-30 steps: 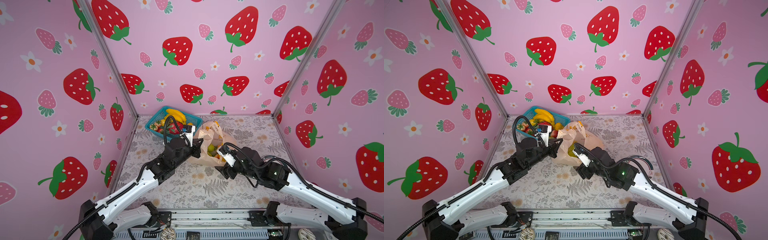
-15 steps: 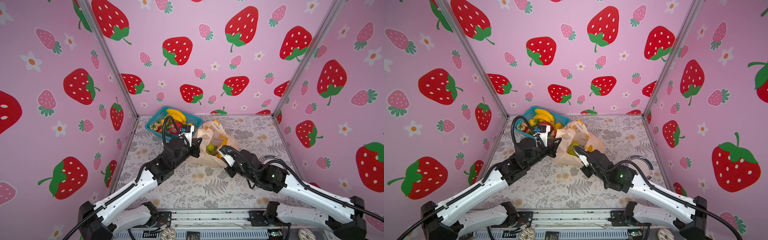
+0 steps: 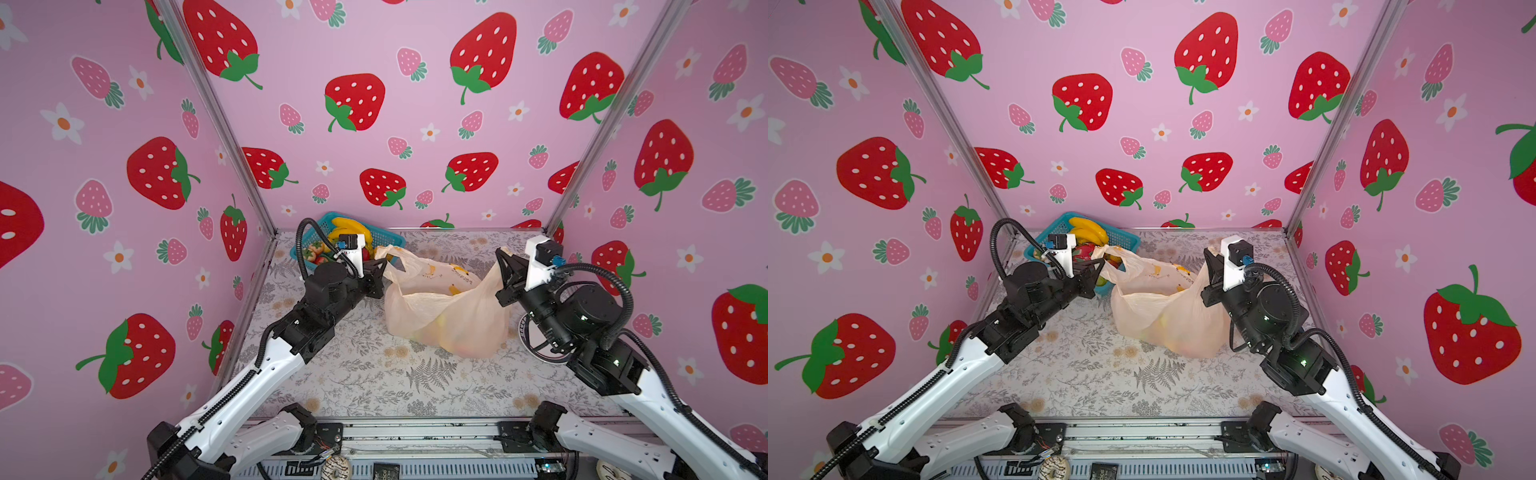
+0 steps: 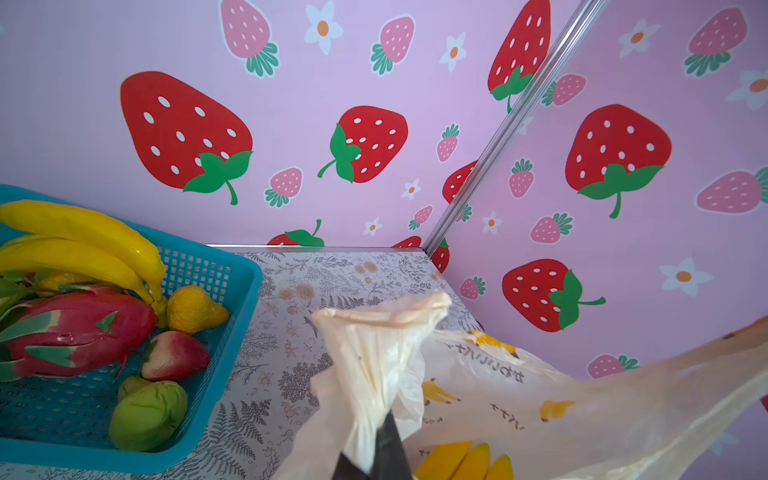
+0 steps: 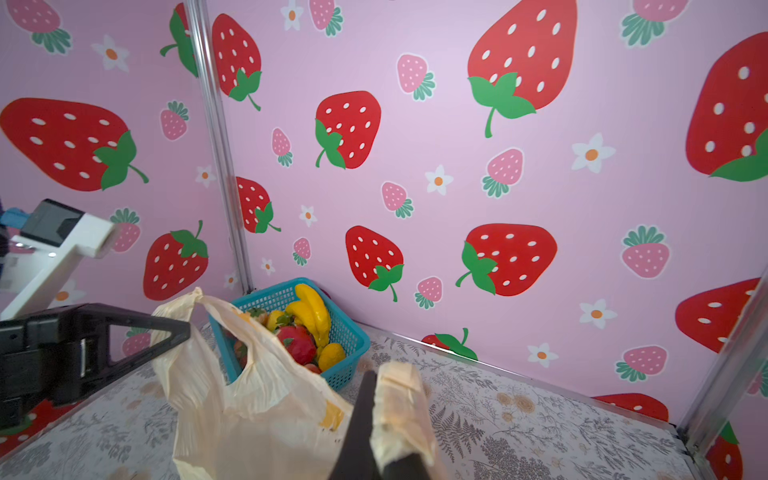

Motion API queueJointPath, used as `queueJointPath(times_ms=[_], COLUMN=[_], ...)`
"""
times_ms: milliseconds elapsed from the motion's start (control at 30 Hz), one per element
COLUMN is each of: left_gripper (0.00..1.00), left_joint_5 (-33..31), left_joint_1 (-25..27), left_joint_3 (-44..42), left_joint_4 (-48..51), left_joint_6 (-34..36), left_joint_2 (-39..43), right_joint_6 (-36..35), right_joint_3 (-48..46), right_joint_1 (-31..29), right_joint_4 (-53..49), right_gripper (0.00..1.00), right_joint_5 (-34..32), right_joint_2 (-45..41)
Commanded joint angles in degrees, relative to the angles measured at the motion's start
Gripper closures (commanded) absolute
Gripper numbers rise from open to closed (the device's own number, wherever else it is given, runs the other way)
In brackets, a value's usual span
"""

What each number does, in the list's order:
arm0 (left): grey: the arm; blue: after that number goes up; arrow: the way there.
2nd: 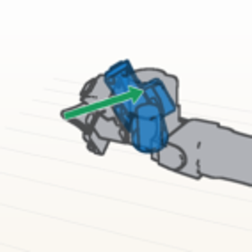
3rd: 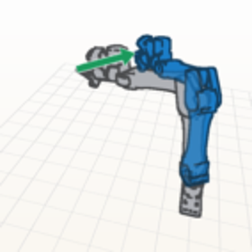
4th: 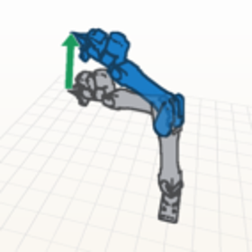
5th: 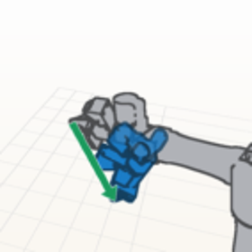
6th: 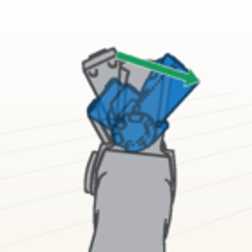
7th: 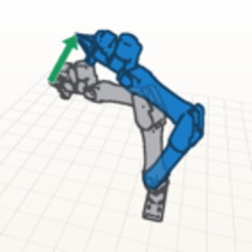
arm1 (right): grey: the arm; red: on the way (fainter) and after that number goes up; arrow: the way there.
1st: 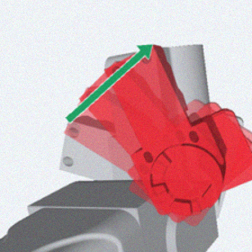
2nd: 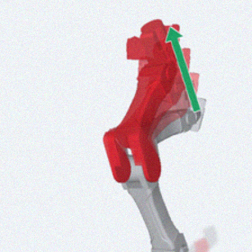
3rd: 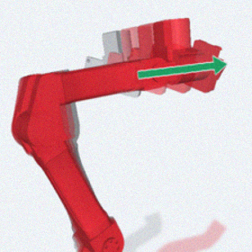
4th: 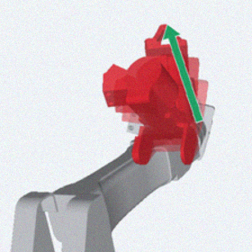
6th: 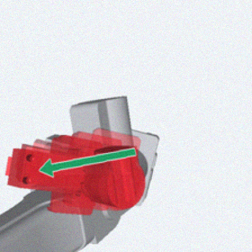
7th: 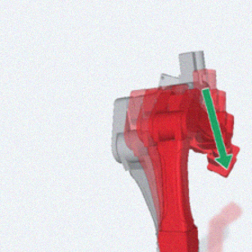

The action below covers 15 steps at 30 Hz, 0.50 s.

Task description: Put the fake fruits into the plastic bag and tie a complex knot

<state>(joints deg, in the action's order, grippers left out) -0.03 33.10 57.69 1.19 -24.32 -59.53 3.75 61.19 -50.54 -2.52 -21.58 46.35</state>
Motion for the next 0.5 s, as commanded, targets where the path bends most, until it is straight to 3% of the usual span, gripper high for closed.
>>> queueJointPath(times_ms=[0,267,467], left_gripper=[1.00,1.00,1.00], left_joint_5=[1.2,2.7,4.6], left_joint_1=[-1.3,-1.5,-1.3], left_joint_3=[2.3,3.6,0.0], left_joint_4=[1.1,0.9,-1.1], left_joint_6=[-1.6,-1.9,-5.0], left_joint_2=[0.1,3.1,6.2], right_joint_6=[1.8,3.5,2.8], right_joint_3=[1.4,5.1,5.3], right_joint_1=[3.6,10.5,14.4], right_joint_4=[2.2,1.5,0.2], right_gripper=[1.00,1.00,1.00], right_joint_5=[1.6,10.5,17.1], right_joint_2=[2.3,7.8,11.0])
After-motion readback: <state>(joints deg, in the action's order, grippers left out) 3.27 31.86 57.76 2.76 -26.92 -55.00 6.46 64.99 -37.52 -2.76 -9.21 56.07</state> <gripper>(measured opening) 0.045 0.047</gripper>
